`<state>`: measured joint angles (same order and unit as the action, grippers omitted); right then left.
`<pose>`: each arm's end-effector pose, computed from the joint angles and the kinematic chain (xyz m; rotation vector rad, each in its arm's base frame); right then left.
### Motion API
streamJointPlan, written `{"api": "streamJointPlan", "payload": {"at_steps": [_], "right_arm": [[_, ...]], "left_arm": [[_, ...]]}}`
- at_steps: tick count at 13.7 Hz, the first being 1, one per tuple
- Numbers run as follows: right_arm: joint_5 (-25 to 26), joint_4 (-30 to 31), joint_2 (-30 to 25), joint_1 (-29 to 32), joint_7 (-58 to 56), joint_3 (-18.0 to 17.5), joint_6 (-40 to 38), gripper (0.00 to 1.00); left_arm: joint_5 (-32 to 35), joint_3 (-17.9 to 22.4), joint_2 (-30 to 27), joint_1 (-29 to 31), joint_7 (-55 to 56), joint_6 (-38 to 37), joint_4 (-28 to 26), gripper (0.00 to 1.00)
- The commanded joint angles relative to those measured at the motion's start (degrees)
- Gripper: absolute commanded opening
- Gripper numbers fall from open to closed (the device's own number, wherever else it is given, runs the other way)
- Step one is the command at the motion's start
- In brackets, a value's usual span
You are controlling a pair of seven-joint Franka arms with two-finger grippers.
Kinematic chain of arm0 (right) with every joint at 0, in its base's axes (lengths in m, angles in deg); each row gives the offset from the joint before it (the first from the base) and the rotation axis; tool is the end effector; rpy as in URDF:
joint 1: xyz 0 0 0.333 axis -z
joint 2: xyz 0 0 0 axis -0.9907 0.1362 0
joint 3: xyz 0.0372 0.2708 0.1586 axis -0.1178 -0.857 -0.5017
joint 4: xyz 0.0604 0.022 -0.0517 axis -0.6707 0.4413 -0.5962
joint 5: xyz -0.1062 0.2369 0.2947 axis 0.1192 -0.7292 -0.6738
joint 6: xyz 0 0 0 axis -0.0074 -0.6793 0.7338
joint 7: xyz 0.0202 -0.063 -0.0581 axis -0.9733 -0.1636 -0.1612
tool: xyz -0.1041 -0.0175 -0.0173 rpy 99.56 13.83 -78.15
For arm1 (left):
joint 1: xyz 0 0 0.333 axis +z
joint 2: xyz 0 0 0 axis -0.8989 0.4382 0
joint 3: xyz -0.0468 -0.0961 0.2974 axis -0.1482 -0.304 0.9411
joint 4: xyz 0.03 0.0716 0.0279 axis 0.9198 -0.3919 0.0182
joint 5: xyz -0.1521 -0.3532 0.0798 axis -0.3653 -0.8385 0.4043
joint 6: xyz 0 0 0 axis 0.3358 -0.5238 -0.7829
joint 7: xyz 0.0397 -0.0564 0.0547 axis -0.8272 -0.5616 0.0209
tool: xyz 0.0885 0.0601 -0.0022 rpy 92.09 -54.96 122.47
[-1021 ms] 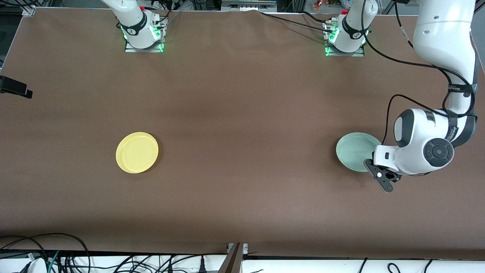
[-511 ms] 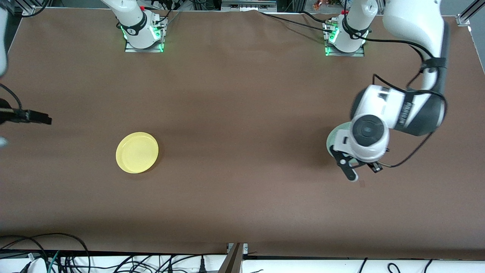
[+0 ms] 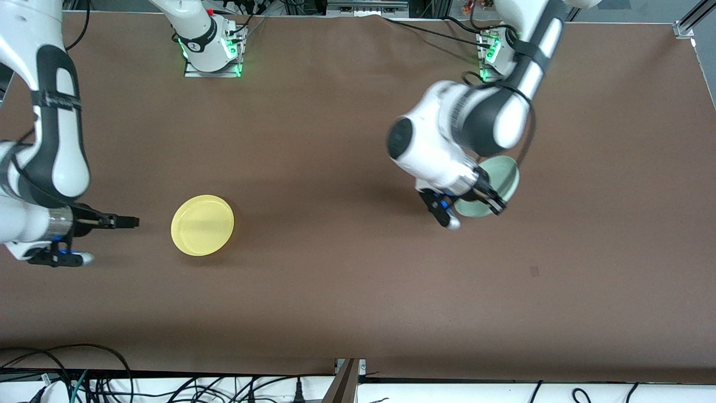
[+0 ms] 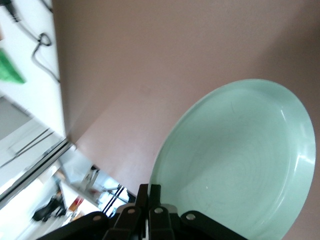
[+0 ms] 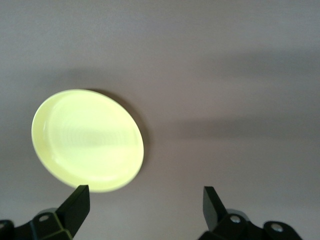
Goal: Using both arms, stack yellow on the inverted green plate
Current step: 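Lift and tilt the green plate while the right gripper reaches the yellow plate, then grasp the yellow plate with the right gripper while the left gripper turns the green plate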
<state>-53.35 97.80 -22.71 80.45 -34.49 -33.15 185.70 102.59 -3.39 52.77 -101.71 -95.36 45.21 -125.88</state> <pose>0.6933 -0.0663 0.3165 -3.0288 0.1131 0.3518 0.5729 -0.3473 0.3744 -2.0410 1.0244 0.3356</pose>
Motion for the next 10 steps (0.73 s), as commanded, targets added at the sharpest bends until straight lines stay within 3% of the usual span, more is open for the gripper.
{"api": "streamJointPlan", "payload": {"at_steps": [1, 5, 8, 10], "right_arm": [[-4.7, 4.1, 0.4, 0.1, 0.8, -0.1, 5.3, 1.0], [-6.6, 10.0, 1.3, -0.4, 0.7, -0.2, 13.4, 1.0], [-9.2, 13.0, 1.7, -0.4, 0.3, -1.1, 16.7, 1.0], [-10.4, 14.4, 2.2, -0.4, 0.2, -1.5, 18.2, 1.0]], "left_arm": [[6.6, 0.9, 2.8, -6.2, 11.0, -5.3, 0.8, 0.0], [13.3, 0.9, 9.8, -13.6, 28.5, -12.5, 0.2, 0.0], [17.8, 1.0, 12.3, -16.2, 30.0, -13.9, 0.2, 0.0], [18.2, 0.9, 15.9, -18.1, 39.1, -16.1, 0.3, 0.0]]}}
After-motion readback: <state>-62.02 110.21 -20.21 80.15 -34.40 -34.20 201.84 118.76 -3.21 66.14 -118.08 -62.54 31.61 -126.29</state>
